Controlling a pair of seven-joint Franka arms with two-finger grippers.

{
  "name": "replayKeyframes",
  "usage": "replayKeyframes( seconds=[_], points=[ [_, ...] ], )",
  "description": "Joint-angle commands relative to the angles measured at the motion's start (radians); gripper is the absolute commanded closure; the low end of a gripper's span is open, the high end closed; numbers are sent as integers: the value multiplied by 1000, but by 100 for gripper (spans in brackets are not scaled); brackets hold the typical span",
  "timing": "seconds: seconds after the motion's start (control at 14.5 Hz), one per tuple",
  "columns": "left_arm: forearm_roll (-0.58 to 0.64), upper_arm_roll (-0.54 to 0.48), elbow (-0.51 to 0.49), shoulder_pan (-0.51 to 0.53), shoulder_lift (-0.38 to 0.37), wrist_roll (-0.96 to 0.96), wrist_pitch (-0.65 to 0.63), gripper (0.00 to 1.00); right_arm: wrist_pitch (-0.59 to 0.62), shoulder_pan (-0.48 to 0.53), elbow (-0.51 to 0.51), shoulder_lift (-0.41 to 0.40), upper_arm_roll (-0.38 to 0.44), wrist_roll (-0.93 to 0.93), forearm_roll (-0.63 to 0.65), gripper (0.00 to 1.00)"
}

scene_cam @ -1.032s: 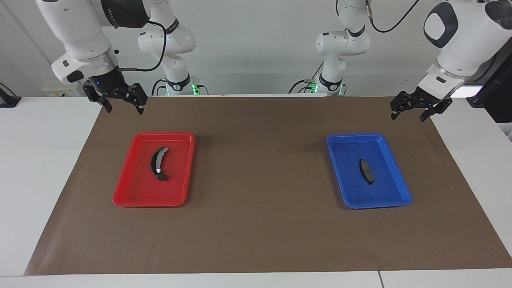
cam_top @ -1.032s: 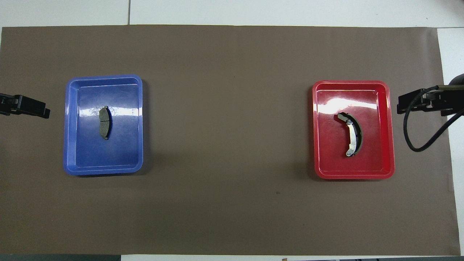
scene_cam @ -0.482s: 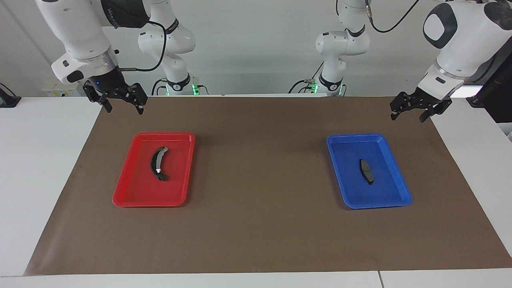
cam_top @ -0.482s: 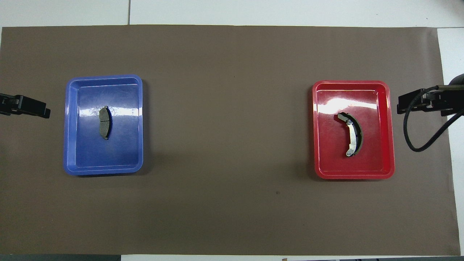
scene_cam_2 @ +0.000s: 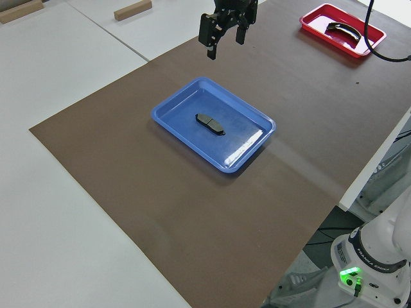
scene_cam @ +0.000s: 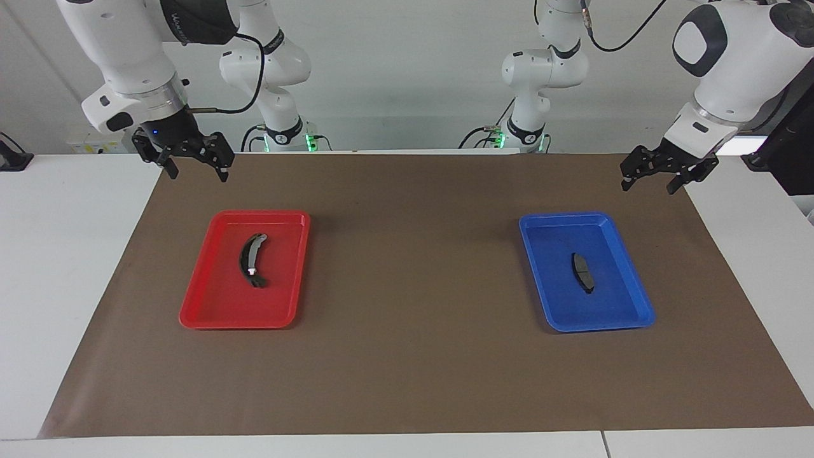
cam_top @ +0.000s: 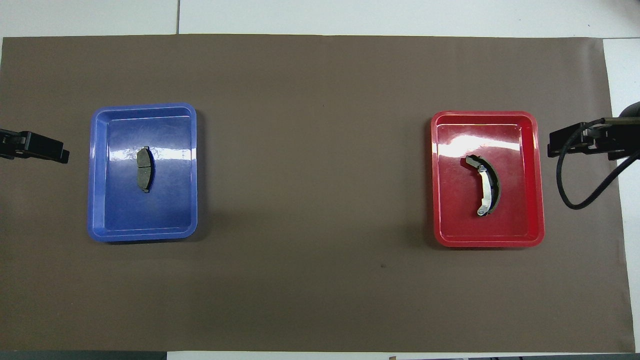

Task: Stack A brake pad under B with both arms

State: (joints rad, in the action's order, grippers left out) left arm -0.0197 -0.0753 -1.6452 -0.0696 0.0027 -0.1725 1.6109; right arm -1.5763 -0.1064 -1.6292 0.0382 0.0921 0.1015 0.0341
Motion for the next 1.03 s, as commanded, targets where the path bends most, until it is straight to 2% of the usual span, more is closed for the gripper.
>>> replayKeyframes(
  seconds=[0.0,0.14,0.34,0.69,0.96],
  points=[
    [14,-1,-42,2,-33,-10,26,1,-4,7,-4,0,0,-10,7,0],
    [14,-1,-57,-2,-32,-8,47,1,-4,7,-4,0,0,-10,7,0],
    [14,-1,-145,-10,-35,-4,150,1,-4,7,-4,0,0,-10,7,0],
    [12,0,-372,-22,-30,2,433,1,-4,7,-4,0,0,-10,6,0],
    [12,2,-494,-25,26,44,647,2,-5,7,-8,2,0,-8,6,0]
  ],
)
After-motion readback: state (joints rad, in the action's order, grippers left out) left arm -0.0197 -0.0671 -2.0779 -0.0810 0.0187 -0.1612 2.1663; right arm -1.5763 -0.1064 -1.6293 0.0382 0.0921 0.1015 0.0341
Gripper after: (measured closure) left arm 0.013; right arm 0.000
